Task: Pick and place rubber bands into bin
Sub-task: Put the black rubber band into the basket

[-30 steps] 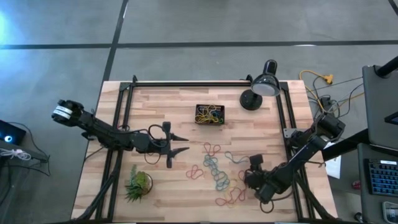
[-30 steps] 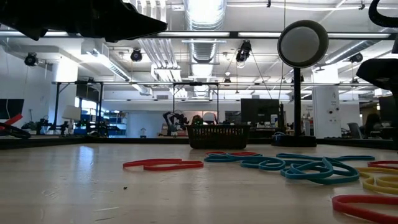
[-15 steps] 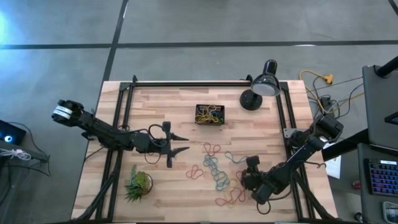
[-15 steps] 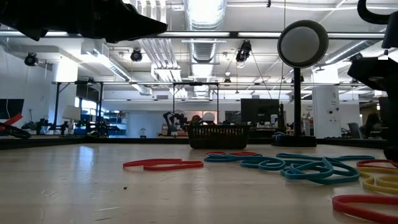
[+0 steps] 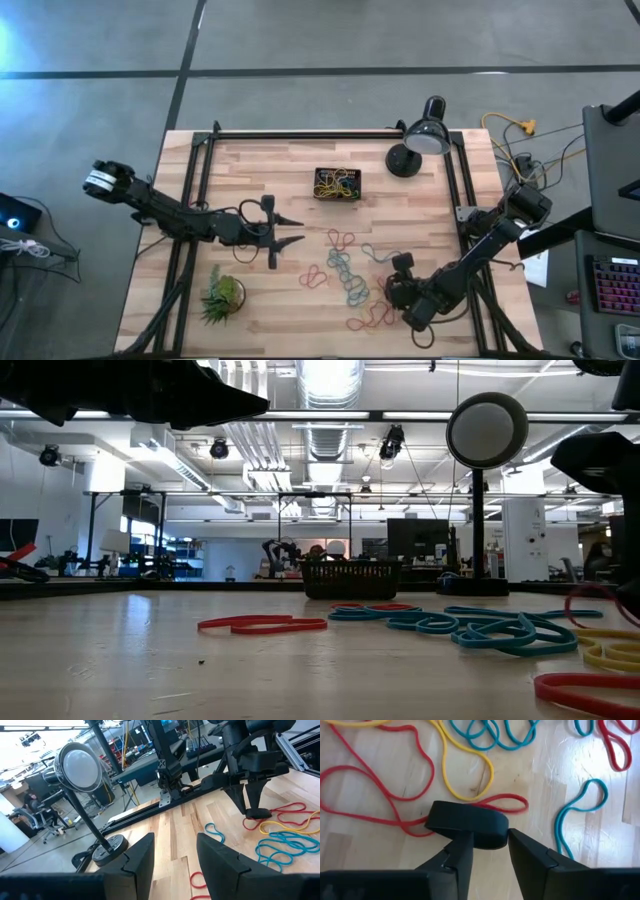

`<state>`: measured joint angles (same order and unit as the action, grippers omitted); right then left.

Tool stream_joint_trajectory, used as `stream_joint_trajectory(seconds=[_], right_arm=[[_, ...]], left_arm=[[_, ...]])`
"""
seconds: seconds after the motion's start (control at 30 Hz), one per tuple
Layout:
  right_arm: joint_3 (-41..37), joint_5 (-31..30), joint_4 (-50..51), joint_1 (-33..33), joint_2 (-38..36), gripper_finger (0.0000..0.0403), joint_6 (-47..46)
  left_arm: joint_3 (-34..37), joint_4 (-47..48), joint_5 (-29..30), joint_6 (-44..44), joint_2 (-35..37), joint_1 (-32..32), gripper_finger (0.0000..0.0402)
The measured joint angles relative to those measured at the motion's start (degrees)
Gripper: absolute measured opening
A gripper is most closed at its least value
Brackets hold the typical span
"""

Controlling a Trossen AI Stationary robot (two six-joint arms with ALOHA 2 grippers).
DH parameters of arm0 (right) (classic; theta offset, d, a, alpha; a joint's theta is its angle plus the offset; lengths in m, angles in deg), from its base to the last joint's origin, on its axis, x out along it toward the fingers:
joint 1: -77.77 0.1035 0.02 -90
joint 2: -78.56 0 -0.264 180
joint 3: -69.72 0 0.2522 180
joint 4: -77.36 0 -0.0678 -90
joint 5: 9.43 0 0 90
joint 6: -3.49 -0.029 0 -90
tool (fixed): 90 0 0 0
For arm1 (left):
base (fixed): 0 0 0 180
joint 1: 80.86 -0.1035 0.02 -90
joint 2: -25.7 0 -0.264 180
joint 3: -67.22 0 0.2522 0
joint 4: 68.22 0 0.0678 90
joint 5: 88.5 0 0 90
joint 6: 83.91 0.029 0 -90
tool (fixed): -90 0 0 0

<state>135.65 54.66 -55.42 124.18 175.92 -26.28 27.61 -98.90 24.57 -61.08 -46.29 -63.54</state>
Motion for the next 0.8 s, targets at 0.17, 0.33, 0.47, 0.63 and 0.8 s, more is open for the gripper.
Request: stream_joint_trajectory(seconds=[0.17,0.33,0.47,0.63,0.8], right_arm=[[0.0,-1.36,-1.18,-0.01,0.0,0.0067,0.05],[0.0,-4.04,-1.51,0.02,-0.02,0.0014,0.07],[0.06,-6.01,-1.35,0.02,-0.02,0.0009,0.01],[2.61,-8.82,3.19,0.02,-0.07,0.0009,0.16],[7.08,-13.72,11.44,-0.26,-0.11,0.0009,0.2]], left_arm=[[0.0,0.1,0.0,-0.02,-0.02,0.0,0.0132],[0.0,0.46,0.01,-0.06,-0.04,0.0,0.0132],[0.0,0.46,0.0,-0.07,-0.04,0.0,0.0132],[0.0,0.44,0.0,-0.05,-0.04,0.0,0.0132],[0.0,0.42,0.0,0.02,-0.04,-0.07,0.0132]])
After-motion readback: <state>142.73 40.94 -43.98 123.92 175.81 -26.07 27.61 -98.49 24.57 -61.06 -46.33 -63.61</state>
